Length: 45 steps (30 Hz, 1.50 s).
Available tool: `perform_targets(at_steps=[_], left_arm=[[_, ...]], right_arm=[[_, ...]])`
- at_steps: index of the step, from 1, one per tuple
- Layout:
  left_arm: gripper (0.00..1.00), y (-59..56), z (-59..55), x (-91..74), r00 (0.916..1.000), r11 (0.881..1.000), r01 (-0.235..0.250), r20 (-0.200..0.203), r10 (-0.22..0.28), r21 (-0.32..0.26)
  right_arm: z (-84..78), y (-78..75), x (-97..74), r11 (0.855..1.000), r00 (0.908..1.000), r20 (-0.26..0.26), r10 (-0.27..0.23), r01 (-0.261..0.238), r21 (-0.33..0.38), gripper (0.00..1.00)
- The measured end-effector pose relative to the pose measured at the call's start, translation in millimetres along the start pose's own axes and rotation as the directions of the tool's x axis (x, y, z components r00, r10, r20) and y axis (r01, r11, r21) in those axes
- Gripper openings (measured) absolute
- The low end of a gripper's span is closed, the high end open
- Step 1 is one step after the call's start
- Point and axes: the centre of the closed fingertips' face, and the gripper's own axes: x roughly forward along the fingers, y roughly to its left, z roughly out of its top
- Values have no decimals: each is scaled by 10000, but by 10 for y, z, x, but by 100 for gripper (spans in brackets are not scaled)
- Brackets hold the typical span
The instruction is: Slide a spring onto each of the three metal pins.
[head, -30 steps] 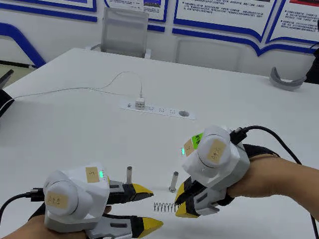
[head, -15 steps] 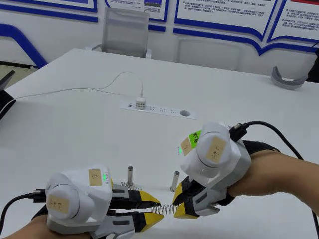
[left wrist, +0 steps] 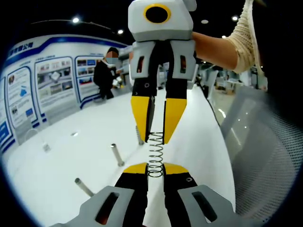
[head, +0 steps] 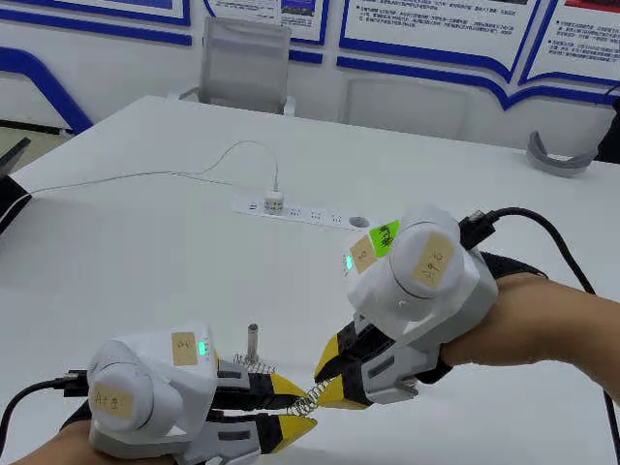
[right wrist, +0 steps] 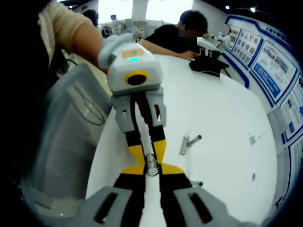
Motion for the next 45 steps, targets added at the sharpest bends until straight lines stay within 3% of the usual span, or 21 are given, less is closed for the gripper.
perform_targets(at_steps=[14, 36, 45], left_arm=[[11, 11, 46, 14, 9996, 9997, -1, 285, 8, -225], [11, 57, 74, -8, 9987, 9993, -167, 484, 183, -332], [23, 112, 46, -42, 9984, 9970, -340, 433, 371, -701]], right_arm=[[187, -18, 19, 9998, 9984, 525, -192, 192, -8, 12], [137, -50, 53, 9988, 9980, 577, -263, 238, 431, 12], [108, -99, 23, 9979, 9978, 526, -400, 372, 525, 12]])
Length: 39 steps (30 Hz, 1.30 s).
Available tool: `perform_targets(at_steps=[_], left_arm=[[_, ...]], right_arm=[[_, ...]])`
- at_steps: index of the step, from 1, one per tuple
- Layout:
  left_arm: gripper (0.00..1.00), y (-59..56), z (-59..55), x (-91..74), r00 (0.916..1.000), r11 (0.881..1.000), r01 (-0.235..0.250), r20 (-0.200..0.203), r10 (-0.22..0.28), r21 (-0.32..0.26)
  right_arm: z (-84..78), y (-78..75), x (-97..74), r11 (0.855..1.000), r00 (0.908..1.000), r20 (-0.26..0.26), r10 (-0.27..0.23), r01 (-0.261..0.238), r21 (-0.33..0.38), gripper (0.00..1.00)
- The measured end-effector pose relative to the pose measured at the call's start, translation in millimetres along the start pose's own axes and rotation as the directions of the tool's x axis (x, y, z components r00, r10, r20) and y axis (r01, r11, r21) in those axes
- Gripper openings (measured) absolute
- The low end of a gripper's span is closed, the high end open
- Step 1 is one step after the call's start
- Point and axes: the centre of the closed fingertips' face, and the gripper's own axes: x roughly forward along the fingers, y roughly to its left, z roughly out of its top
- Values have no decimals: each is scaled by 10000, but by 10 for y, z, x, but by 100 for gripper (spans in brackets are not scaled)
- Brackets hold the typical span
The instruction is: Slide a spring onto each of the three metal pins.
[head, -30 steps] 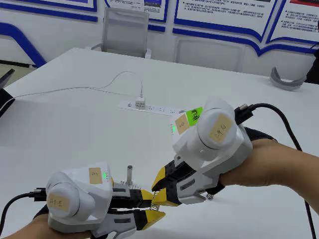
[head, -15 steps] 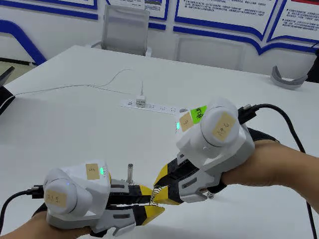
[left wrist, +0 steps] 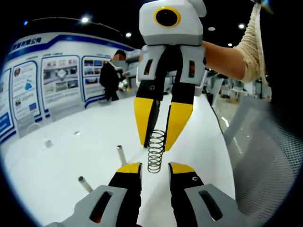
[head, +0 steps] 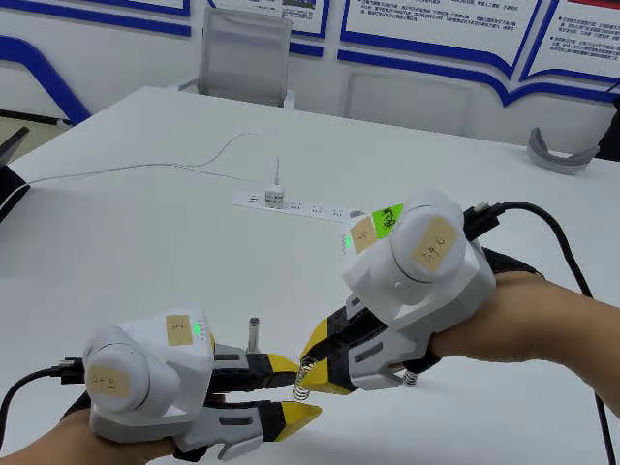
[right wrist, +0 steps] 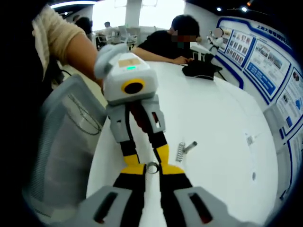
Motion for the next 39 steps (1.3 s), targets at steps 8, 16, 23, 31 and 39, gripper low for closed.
perform_targets(at_steps=[8, 16, 23, 31, 39], left_arm=[[30, 77, -60, -105, 9995, 9992, -300, -77, 299, -269], [37, 195, -159, -254, 9961, 9946, -865, -202, 854, -571], [43, 290, -196, -339, 9911, 9881, -1323, -221, 1310, -781], [49, 385, -267, -429, 9849, 9797, -1727, -305, 1704, -1016], [53, 435, -300, -485, 9805, 9737, -1961, -355, 1933, -1157]], right_arm=[[-60, -68, -47, 9996, 9997, -65, -215, 216, 168, 12], [-132, -139, -89, 9986, 9990, -178, -405, 410, 337, 12], [-183, -219, -134, 9973, 9984, -224, -520, 531, 508, 12], [-259, -410, -227, 9920, 9954, -261, -925, 944, 835, 12], [-368, -663, -295, 9802, 9873, -460, -1521, 1566, 1212, 12]])
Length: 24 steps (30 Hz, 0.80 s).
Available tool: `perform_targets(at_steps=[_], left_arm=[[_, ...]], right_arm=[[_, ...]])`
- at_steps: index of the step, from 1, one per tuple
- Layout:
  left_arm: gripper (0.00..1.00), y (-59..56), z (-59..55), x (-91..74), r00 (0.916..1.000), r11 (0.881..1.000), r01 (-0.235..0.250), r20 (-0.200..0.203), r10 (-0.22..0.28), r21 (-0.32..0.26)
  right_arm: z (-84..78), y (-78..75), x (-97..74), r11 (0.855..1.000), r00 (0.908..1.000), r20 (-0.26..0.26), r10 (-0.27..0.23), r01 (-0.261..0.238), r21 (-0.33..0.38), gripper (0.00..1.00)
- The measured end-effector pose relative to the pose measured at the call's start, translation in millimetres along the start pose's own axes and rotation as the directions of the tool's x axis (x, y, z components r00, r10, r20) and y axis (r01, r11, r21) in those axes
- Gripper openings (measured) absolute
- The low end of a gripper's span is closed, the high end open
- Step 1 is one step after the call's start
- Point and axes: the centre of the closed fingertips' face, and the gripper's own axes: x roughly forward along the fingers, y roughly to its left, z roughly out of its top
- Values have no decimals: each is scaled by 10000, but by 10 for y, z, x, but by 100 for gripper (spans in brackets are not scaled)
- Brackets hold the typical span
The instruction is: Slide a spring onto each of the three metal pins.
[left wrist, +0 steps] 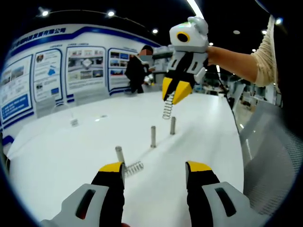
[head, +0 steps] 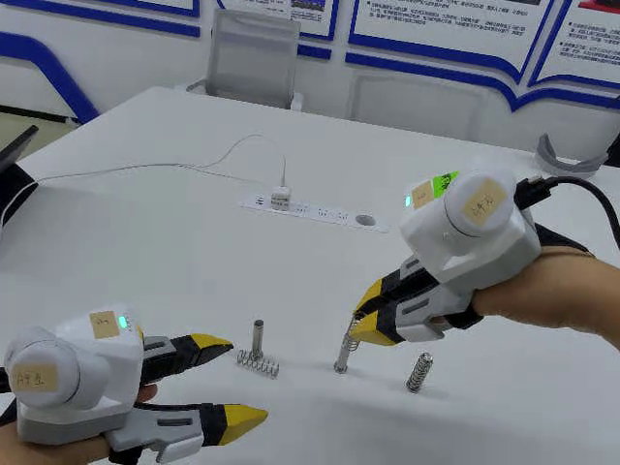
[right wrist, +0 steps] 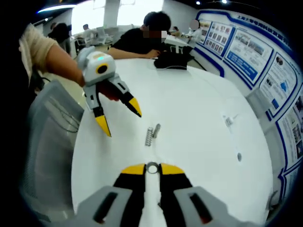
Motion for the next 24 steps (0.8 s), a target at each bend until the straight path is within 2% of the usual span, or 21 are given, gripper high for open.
perform_targets(at_steps=[6, 11, 16, 24], left_arm=[[55, 20, -11, -17, 10000, 9999, -91, -1, 91, -100], [56, 34, -28, -34, 9999, 9998, -147, -19, 147, -146], [57, 51, -33, -48, 9998, 9996, -210, -12, 210, -211], [58, 71, -44, -59, 9996, 9992, -273, -16, 273, -305]], right_arm=[[-38, -153, 51, 9991, 9997, -45, -243, 245, 334, 12], [-76, -219, 153, 9980, 9995, -139, -280, 287, 560, 12], [-129, -233, 243, 9973, 9992, -352, -169, 194, 709, 12], [-157, -245, 291, 9963, 9990, -440, -89, 126, 849, 12]])
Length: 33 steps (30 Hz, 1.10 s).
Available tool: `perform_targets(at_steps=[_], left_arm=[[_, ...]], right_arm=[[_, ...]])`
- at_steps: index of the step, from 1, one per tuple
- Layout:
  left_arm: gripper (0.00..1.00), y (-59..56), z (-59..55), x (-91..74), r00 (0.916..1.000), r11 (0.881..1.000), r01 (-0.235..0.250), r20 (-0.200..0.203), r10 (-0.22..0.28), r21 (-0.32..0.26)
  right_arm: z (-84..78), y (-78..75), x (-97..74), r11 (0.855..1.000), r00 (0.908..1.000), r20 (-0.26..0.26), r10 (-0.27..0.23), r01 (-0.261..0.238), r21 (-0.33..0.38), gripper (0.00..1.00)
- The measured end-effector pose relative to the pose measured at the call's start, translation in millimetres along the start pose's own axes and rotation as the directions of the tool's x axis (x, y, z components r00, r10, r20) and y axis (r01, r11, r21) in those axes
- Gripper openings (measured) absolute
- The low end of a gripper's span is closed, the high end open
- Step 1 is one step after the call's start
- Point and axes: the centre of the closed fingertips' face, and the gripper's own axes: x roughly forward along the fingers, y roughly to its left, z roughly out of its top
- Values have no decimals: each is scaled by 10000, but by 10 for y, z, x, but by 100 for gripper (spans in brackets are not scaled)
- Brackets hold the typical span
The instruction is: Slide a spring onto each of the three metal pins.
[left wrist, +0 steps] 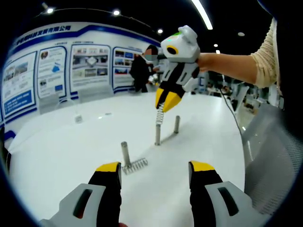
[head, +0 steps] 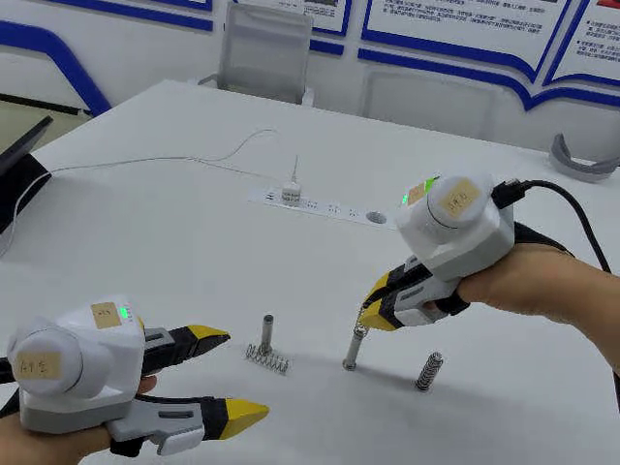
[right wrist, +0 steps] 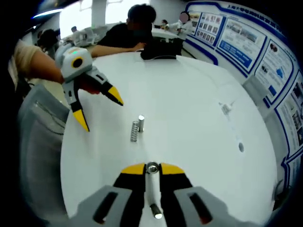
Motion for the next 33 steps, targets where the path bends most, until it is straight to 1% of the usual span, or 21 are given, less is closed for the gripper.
perform_targets(at_steps=[11, 33], left_arm=[[58, 12, -12, -5, 10000, 10000, -32, -19, 32, -20], [58, -18, -52, 22, 9998, 9999, 83, -155, -85, -74]], right_arm=[[-58, -25, 92, 9998, 9999, -110, 95, -93, 183, 12], [-283, 19, 395, 9962, 9983, -465, 355, -316, 816, 12]])
